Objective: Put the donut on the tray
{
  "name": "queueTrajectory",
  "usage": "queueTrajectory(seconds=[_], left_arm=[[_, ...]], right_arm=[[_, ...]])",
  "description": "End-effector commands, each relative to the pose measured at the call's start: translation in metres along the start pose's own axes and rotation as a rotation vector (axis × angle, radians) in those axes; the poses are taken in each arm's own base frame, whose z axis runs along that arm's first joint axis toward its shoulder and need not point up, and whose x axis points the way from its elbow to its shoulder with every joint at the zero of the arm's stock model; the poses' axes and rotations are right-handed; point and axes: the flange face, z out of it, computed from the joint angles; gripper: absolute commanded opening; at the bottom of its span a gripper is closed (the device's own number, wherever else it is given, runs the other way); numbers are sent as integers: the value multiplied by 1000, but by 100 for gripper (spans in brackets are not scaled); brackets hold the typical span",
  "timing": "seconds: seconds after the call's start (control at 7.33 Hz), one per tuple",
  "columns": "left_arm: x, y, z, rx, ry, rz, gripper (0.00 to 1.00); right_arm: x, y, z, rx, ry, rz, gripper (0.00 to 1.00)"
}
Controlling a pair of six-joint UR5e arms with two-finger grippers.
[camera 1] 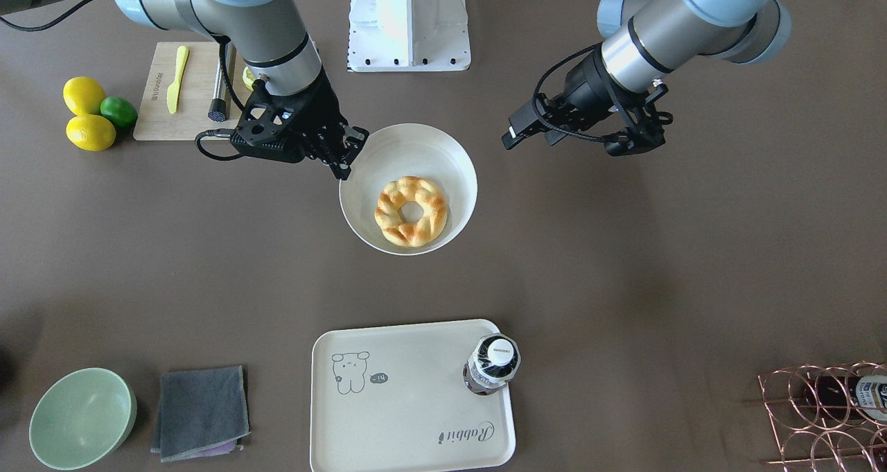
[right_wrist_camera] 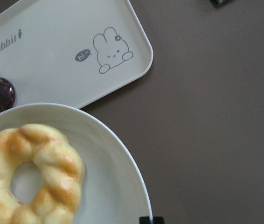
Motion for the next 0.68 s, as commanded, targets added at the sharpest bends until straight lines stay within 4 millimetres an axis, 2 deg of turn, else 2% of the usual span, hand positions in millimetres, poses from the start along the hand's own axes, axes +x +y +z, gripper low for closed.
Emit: queueTrajectory(seconds=[0.0,0.14,0.27,0.55], left_arm=[[-51,12,-41,10,-5,-27,97],[-63,19,-51,14,-7,-33,97],[-76,25,-58,16,-13,-43,97],[-89,27,-62,20,-18,-49,97]], right_arm=[[-3,-93,44,19,50,123,0],[-33,-117,67,25,98,181,0],[-45,-137,74,39,124,215,0],[-35,-154,92,57,122,264,0]])
